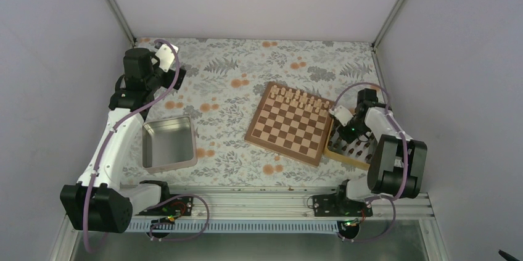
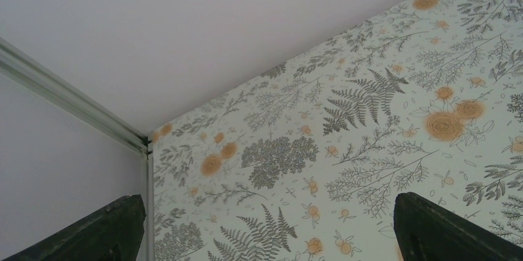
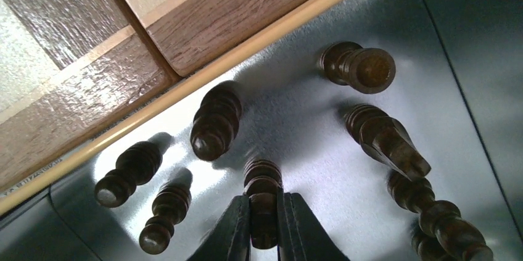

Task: Set up the chess pieces on the board
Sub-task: Pick up the chess piece from the storage box.

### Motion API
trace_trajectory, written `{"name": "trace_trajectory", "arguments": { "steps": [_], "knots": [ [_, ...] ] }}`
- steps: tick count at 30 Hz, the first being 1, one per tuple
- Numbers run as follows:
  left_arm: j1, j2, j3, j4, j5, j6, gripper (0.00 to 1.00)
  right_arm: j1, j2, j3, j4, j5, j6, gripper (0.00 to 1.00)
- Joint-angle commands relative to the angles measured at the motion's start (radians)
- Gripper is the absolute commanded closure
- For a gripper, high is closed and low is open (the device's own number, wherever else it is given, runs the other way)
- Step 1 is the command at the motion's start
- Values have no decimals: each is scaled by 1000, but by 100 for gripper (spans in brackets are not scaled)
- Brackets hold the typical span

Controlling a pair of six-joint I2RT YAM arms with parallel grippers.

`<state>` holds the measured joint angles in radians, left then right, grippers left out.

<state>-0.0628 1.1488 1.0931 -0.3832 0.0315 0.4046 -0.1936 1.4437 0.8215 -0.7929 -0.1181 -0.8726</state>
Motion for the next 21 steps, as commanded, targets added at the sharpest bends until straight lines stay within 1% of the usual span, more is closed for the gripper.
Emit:
{"name": "trace_trajectory", "arguments": {
  "steps": [1,8,11,14,16,18,21],
  "knots": [
    [4,-24,-2,-3,6,7,0,-14,-37,14,-7,5,14,93],
    [4,-30,4,-6,12,5,0,-18,-118,131,-115,42,22,95],
    [4,-35,5,-7,17,3,0,-16,-144,223,-210,16,23,96],
    [4,-35,5,-8,19,3,0,-1,-152,338,-290,-45,22,96],
    [3,-37,9,-9,20,1,0,38,-139,413,-330,-74,41,96],
    [4,-36,15,-12,23,-4,0,108,-113,477,-352,-86,79,96],
    [4,-37,23,-18,27,-11,0,275,-57,545,-347,-85,157,96]
  ]
}}
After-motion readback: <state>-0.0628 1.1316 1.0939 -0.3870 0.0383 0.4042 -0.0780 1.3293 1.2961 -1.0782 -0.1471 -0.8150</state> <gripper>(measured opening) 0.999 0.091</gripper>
